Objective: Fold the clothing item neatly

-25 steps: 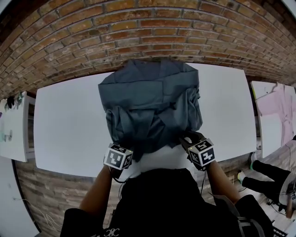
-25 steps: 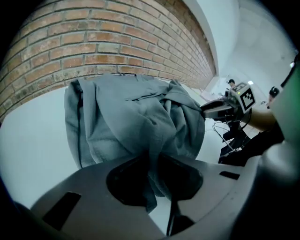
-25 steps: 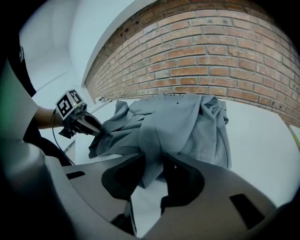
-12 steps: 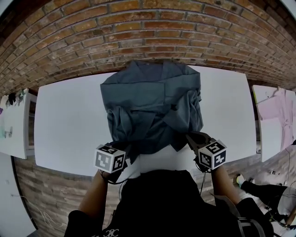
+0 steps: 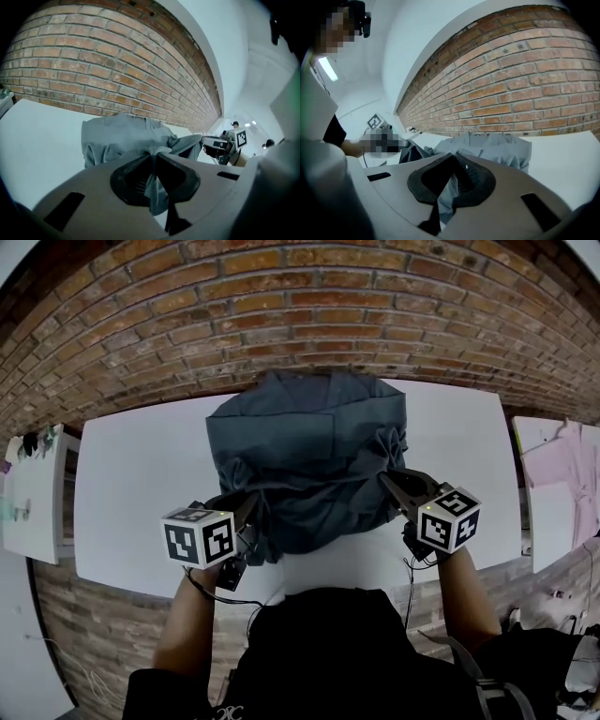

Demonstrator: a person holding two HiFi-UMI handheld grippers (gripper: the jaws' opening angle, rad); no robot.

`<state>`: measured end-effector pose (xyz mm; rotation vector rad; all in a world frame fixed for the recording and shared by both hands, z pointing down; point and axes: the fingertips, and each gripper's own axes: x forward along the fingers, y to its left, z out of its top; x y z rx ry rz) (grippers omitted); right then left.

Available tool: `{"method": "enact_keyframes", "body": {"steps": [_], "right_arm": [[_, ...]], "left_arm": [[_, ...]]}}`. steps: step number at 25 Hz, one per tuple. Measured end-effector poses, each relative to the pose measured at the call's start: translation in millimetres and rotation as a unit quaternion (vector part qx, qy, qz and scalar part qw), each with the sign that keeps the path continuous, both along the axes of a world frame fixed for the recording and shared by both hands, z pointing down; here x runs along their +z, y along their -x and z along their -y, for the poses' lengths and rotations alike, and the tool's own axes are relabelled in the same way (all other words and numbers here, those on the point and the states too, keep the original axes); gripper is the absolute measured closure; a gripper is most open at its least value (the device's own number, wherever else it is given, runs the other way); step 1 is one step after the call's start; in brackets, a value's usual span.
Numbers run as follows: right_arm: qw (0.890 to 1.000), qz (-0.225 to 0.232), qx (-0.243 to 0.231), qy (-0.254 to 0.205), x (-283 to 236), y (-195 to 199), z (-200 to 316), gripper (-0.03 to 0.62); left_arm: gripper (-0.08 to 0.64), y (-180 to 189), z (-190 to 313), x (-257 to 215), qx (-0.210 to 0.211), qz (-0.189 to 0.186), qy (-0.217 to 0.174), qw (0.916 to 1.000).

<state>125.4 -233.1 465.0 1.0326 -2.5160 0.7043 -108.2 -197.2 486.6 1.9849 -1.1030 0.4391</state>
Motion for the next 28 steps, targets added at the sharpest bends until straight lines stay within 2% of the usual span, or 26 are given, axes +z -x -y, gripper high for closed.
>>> {"method": "enact_keyframes", "body": {"steps": [4, 11, 15, 18, 21, 22, 23, 24, 25, 28], "right_arm": [[0.999, -0.033, -0.024, -0.010, -6.0, 11.6, 41.1, 0.577], [0.999, -0.030, -0.034, 0.015, -2.0, 26.3, 115.0, 0.577], [0.999, -0.023, -0.013, 0.045, 12.8, 24.9, 171.3, 0.577], [0.996, -0.015, 0.023, 0.088, 39.3, 16.7, 213.9, 0.577], [0.987, -0.004, 0.016, 0.157, 75.1, 17.8, 232.8, 0.575], [0.984, -0.003, 0.002, 0.180, 86.2, 20.2, 231.6, 0.529], [0.981, -0.006, -0.011, 0.193, 94.5, 21.8, 228.4, 0.444], [0.981, -0.012, -0.019, 0.195, 98.7, 21.6, 224.7, 0.411], [0.982, -0.018, -0.022, 0.185, 98.7, 19.3, 221.5, 0.392], [0.990, -0.026, -0.016, 0.141, 86.1, 7.0, 205.4, 0.391]], "left_arm": [[0.534, 0.5, 48.2, -18.0, -0.018, -0.024, 0.004, 0.9995], [0.534, 13.5, 128.5, -13.4, -0.036, -0.011, 0.021, 0.9991], [0.532, 26.5, 175.5, 15.4, -0.054, -0.006, 0.058, 0.9968], [0.532, 29.5, 207.2, 41.7, -0.060, -0.017, 0.090, 0.9940], [0.527, 19.3, 225.7, 75.0, -0.025, -0.033, 0.126, 0.9912], [0.458, 14.2, 226.6, 85.8, -0.005, -0.034, 0.135, 0.9902], [0.357, 9.6, 224.7, 94.6, 0.016, -0.032, 0.139, 0.9897], [0.301, 6.4, 221.1, 100.5, 0.037, -0.022, 0.135, 0.9899], [0.282, 5.3, 216.8, 103.3, 0.056, -0.006, 0.124, 0.9906], [0.275, 11.5, 203.2, 101.0, 0.085, 0.036, 0.088, 0.9919]]}}
